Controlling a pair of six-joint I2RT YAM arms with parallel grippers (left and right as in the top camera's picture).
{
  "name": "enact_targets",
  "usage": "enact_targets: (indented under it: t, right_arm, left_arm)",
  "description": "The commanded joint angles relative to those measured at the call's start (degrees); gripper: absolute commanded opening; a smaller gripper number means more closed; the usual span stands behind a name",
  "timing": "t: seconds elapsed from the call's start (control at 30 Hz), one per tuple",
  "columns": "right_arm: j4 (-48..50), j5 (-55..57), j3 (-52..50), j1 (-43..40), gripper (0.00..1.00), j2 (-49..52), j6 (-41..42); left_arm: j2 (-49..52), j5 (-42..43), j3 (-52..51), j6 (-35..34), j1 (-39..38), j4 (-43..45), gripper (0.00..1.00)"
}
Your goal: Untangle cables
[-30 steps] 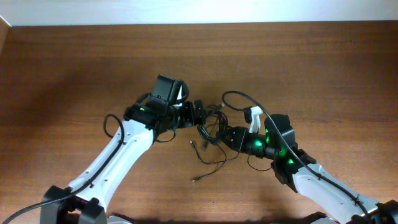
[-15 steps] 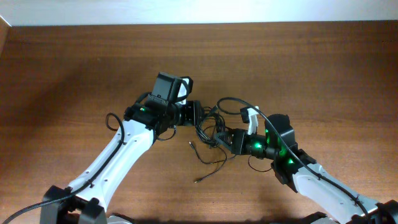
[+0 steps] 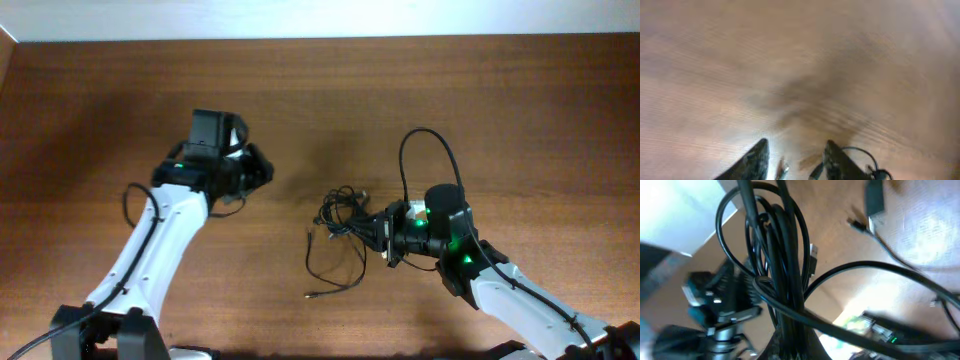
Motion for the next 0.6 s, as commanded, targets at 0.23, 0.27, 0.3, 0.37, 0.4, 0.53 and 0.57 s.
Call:
enact_targets:
  t: [0.23,0.27,0.3,0.37,0.4,0.53,0.57]
  right_arm:
    - [1.60,1.68,0.55,0.15,0.04,-0.26,-5.20]
    - [2.71,3.54,0.55,0.15,0.04,-0.26,-13.99]
    - [3.96,5.11,0.55,0.15,0.04,-0.26,-25.62]
    - [4.68,6.03,0.55,0.15,0.04,-0.26,-44.22]
    - [4.68,6.05,0.55,0.15,0.04,-0.26,-46.38]
    - [3.96,6.01,0.55,0.26,0.04,-0.26,-54.60]
    - [3.76,6.01,0.52,0.26,0.04,-0.26,-58.73]
  left_arm:
    - [0.09,0.59,0.46,-5.29,2.21,-10.93,0.70]
    - [0.09,0.63,0.46,-5.16,2.19,-10.97,0.75]
    - [0.09,1.09,0.46,-4.81,2.19,-10.95,0.78]
    - [0.09,5.95,0.46,2.40,2.21,-8.98,0.80]
    - [0.09,8.20,0.46,5.60,2.16,-7.61,0.79]
    - [0.09,22.08,0.46,17.53,2.14,0.48,0.56]
    - [0.09,26.36,0.46,20.94,2.14,3.91,0.47]
